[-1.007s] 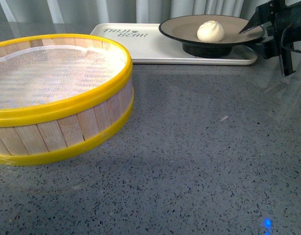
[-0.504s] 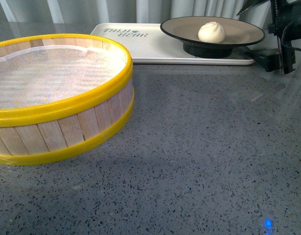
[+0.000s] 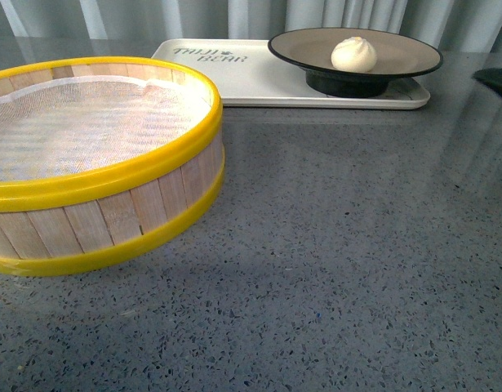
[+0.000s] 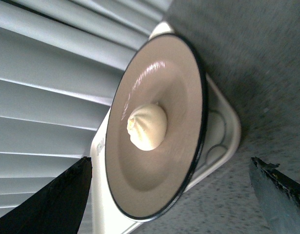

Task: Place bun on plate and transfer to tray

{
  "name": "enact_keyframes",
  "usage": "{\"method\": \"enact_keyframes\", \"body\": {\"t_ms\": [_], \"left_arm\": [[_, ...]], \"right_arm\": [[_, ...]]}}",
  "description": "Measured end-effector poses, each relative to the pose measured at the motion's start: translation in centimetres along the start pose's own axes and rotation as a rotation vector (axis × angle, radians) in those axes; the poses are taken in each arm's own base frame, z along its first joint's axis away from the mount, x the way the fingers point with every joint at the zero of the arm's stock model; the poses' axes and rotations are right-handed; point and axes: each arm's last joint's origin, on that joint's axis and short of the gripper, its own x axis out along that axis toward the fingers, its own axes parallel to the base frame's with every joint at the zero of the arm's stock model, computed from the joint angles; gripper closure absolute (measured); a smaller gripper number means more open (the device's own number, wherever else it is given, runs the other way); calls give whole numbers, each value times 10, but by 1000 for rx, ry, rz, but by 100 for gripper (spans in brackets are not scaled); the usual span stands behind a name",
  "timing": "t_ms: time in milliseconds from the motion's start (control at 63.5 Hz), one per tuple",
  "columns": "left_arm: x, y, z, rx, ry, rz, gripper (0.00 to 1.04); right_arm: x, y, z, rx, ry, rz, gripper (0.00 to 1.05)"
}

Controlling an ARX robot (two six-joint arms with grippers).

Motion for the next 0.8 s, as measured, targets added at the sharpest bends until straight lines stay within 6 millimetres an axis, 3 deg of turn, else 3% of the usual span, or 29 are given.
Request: {"method": "enact_keyframes", "body": {"t_ms": [79, 157, 299, 456, 519, 661, 803], "left_arm": [[0, 0, 0, 0, 0, 0, 7], [0, 0, 0, 0, 0, 0, 7], [0, 0, 0, 0, 0, 0, 7], [0, 0, 0, 0, 0, 0, 7], [0, 0, 0, 0, 0, 1, 7], [0, 0, 0, 0, 0, 0, 7], [0, 0, 0, 0, -1, 0, 7]], "right_arm": [[-51, -4, -3, -254, -216, -36, 9], [-86, -13, -8, -452, -367, -77, 9], [-128, -48, -32, -772, -565, -159, 9], [-143, -111, -70, -1089, -508, -276, 9], [-146, -124, -77, -1144, -477, -306, 9], [-150, -118, -83, -1107, -402, -100, 29], [-162, -113, -89, -1081, -379, -50, 52]]}}
